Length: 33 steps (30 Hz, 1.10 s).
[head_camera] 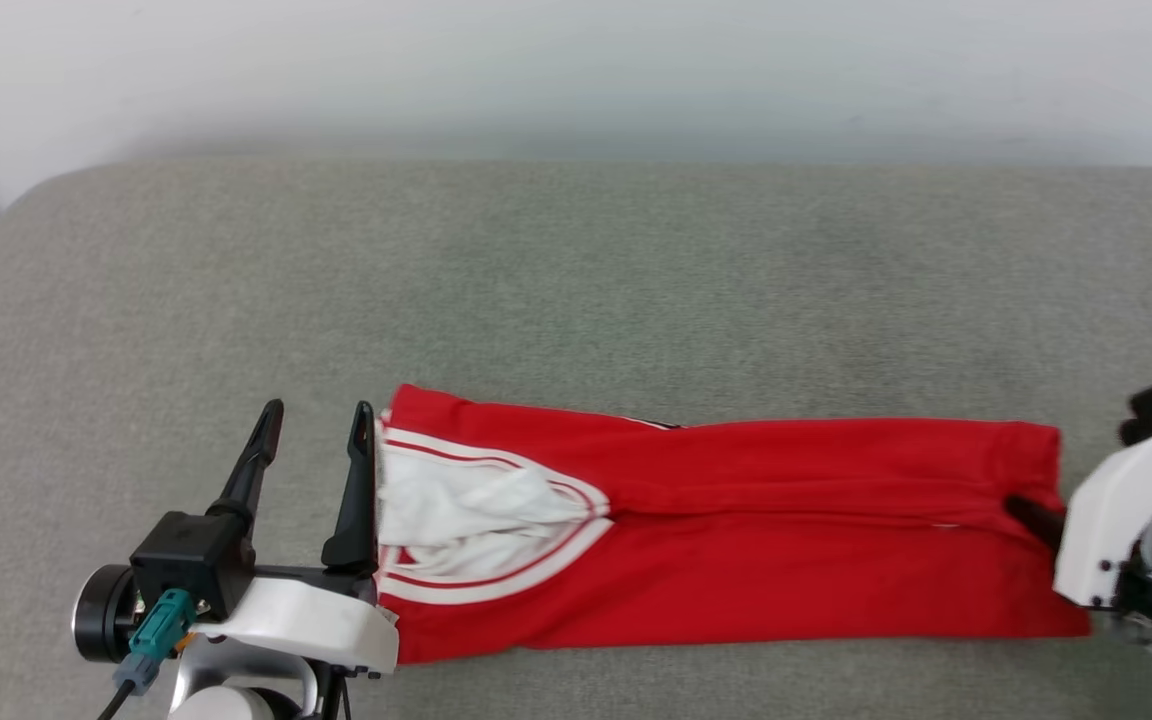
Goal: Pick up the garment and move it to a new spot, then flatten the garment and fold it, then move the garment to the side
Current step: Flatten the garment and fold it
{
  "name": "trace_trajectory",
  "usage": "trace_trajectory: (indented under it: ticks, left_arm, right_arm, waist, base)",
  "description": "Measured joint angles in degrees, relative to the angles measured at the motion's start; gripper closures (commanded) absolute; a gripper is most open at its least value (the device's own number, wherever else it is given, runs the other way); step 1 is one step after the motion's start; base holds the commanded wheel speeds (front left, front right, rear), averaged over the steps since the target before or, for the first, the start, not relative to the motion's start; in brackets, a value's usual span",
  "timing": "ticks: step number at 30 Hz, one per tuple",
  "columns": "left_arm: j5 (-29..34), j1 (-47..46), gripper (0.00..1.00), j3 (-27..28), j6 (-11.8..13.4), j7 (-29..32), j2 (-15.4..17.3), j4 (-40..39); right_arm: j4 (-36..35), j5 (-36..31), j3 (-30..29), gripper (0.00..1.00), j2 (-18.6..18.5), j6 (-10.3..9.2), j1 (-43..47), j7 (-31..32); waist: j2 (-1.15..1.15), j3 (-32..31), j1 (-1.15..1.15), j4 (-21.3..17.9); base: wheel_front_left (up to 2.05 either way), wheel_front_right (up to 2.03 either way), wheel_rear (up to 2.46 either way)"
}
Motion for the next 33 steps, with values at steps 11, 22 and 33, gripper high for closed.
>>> trace_trajectory:
  ticks: [11,22,33]
  left_arm:
    - [0.0,2.2,0.00,0.3,1.2,0.7,1.2,-0.3]
    - [0.1,2.4,0.00,0.7,2.0,0.6,1.6,-0.4]
    - [0.0,-1.0,0.00,-1.2,0.6,0.6,-0.6,0.9]
  right_arm:
    - [-1.7,-3.1,-15.7,1.00,-0.7,-0.01,4.9,3.4]
    - [-7.4,18.0,-22.6,1.00,14.6,-0.02,3.6,17.4]
    - [2.2,40.2,1.0,1.00,16.2,-0.02,-3.7,7.3]
  waist:
    - [0.00,-2.0,0.00,-3.7]
    - [0.00,-2.1,0.00,-2.3]
    - [0.00,0.1,0.00,4.8]
  base:
    - [0.00,0.00,0.00]
    - [0.00,0.00,0.00]
    - [0.00,0.00,0.00]
